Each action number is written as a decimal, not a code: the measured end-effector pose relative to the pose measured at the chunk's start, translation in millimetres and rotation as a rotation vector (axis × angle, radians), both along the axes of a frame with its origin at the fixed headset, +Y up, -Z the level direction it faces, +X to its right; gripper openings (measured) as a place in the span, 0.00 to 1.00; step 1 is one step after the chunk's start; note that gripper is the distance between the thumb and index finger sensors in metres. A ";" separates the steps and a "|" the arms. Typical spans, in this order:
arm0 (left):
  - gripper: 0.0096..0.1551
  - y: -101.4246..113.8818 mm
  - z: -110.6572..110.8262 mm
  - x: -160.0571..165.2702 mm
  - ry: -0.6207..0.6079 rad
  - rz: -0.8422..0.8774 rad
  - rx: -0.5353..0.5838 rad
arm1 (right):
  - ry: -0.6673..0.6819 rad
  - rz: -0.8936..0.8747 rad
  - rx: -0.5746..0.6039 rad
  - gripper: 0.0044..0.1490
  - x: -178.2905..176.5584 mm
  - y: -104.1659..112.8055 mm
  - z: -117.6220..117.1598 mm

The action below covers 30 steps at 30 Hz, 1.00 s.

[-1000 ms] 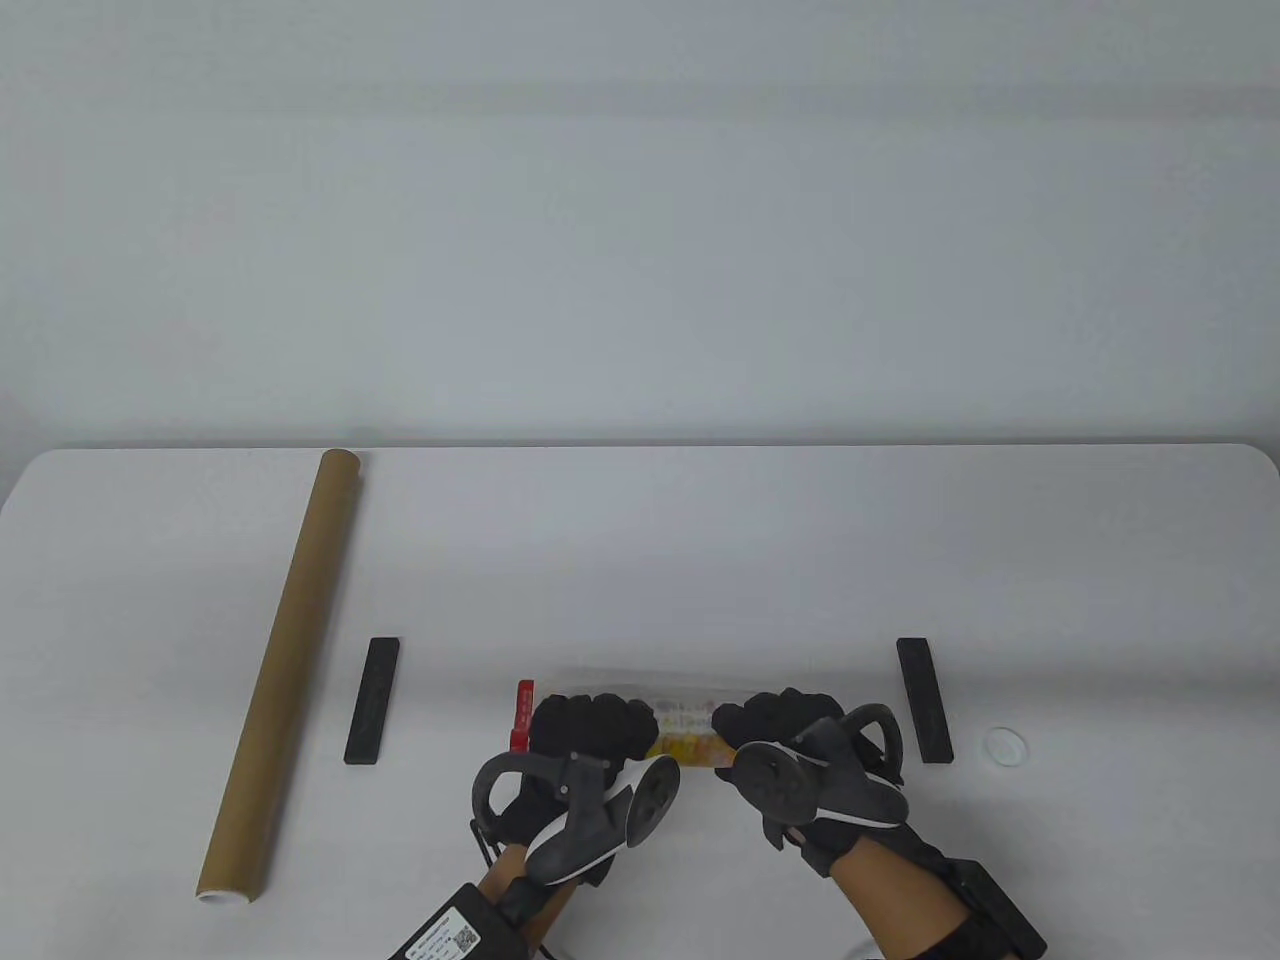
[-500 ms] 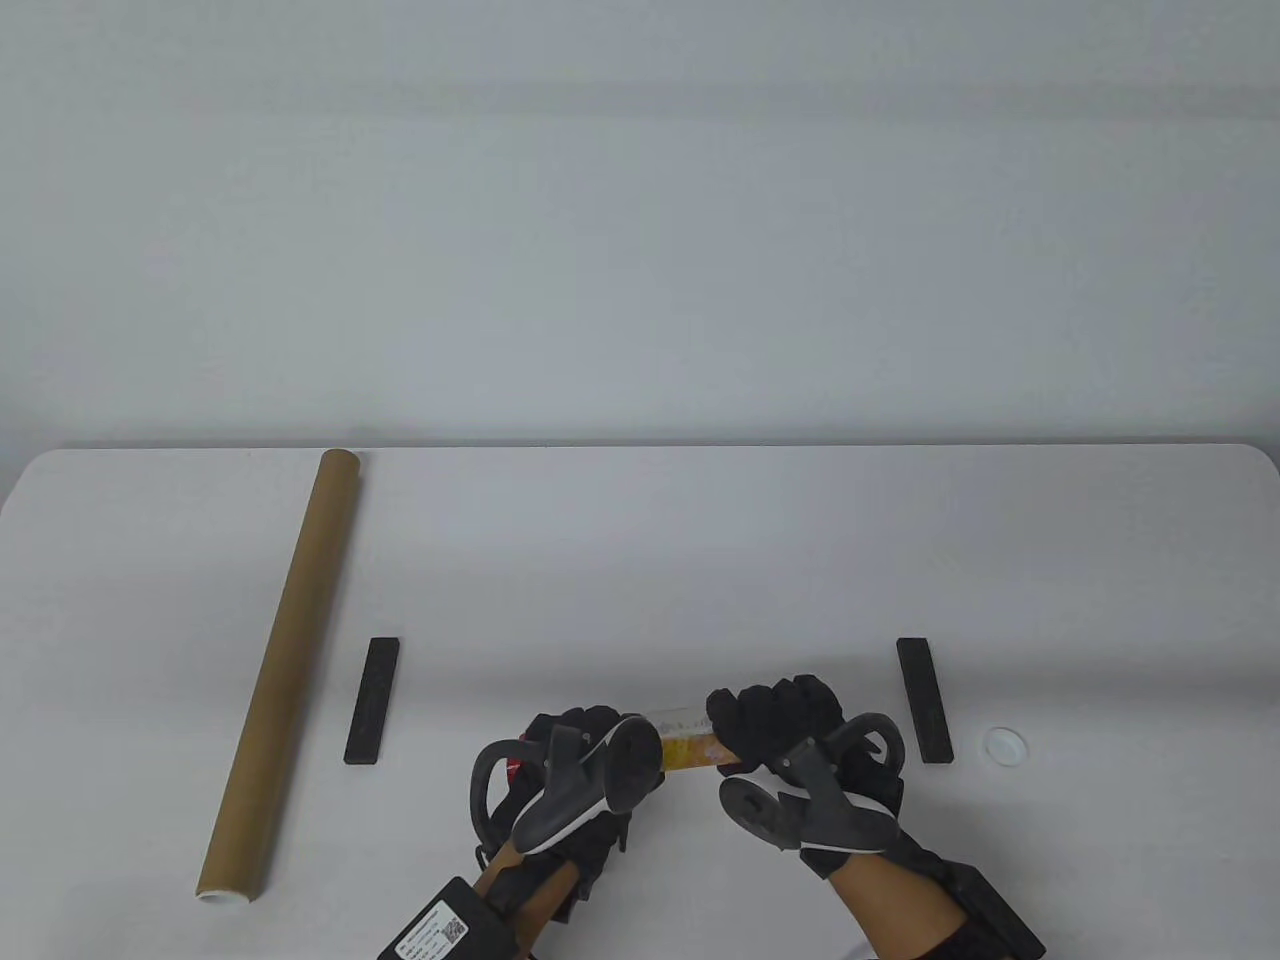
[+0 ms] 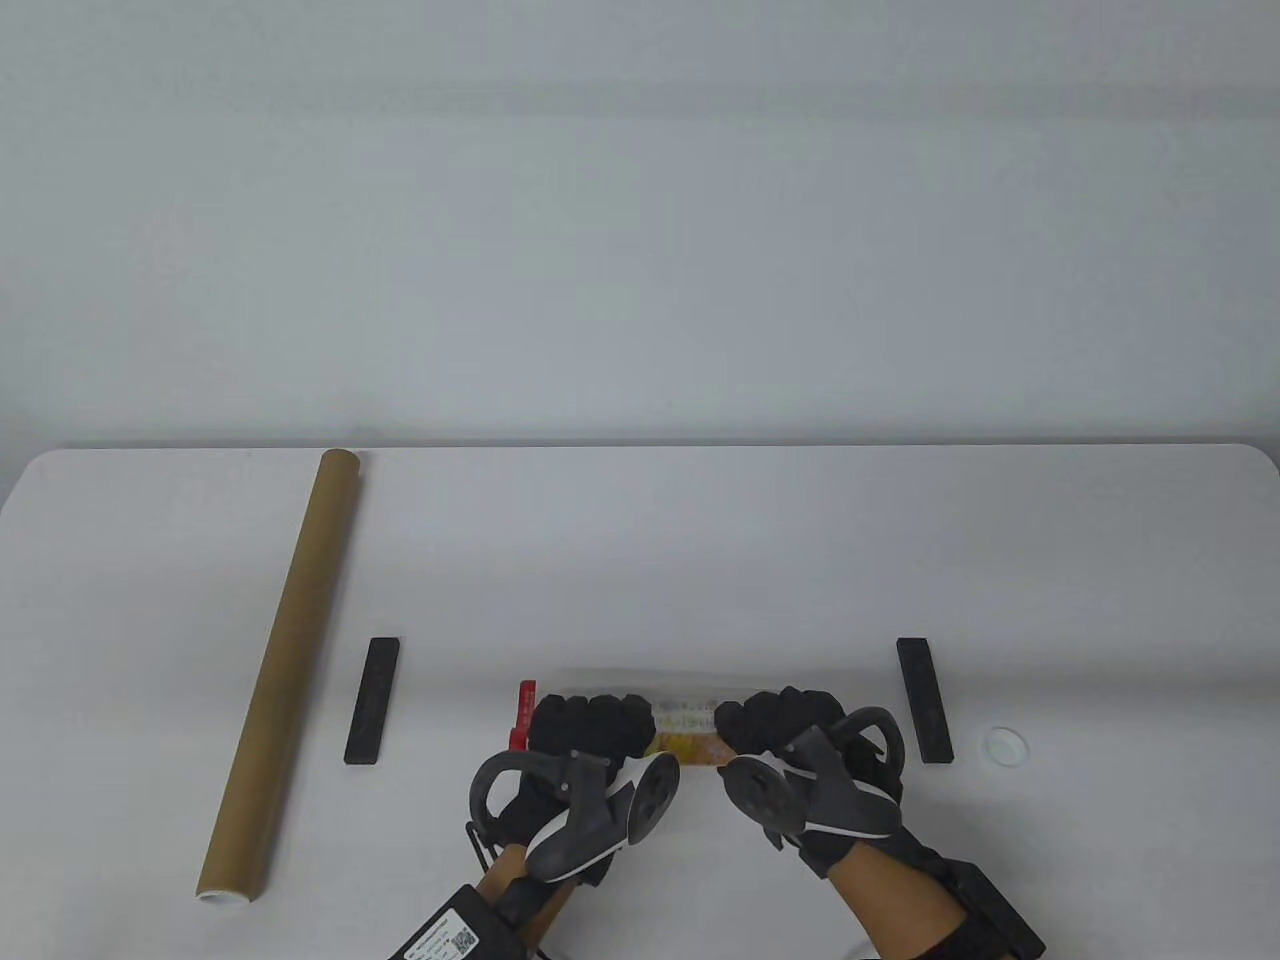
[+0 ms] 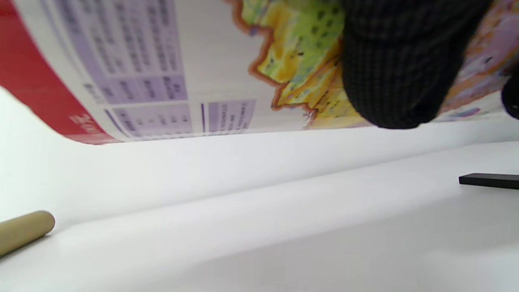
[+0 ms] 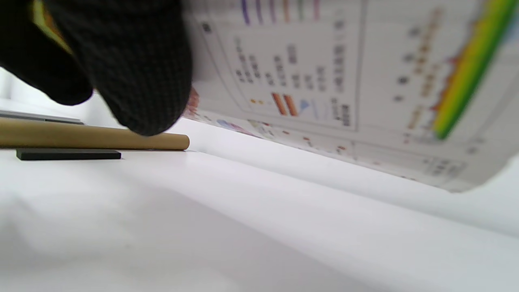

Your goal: Roll up map and store in mailing tube

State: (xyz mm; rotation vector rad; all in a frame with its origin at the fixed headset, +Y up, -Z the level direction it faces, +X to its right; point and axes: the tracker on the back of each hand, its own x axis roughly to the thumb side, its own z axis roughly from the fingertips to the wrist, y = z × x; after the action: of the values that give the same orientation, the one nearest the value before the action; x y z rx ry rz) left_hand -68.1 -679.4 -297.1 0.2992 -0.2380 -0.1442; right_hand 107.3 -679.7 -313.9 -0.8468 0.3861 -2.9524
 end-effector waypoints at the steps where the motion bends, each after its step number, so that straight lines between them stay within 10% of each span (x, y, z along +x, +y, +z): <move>1: 0.31 0.3 -0.1 -0.2 -0.002 0.004 0.001 | 0.002 -0.010 -0.009 0.33 0.4 -0.2 -0.3; 21: 0.25 -6.7 -14.6 -10.5 0.014 0.173 -0.333 | 0.004 0.103 0.135 0.37 -5.9 -0.1 7.6; 30: 0.32 -2.1 -3.1 -0.6 0.009 0.055 -0.110 | -0.023 0.043 0.021 0.33 -2.9 1.7 2.3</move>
State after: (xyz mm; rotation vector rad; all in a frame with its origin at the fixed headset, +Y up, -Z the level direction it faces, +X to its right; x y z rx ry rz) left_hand -68.7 -681.6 -300.2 0.1954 -0.2276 -0.0779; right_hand 104.4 -678.0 -311.6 -0.8072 0.3921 -2.9111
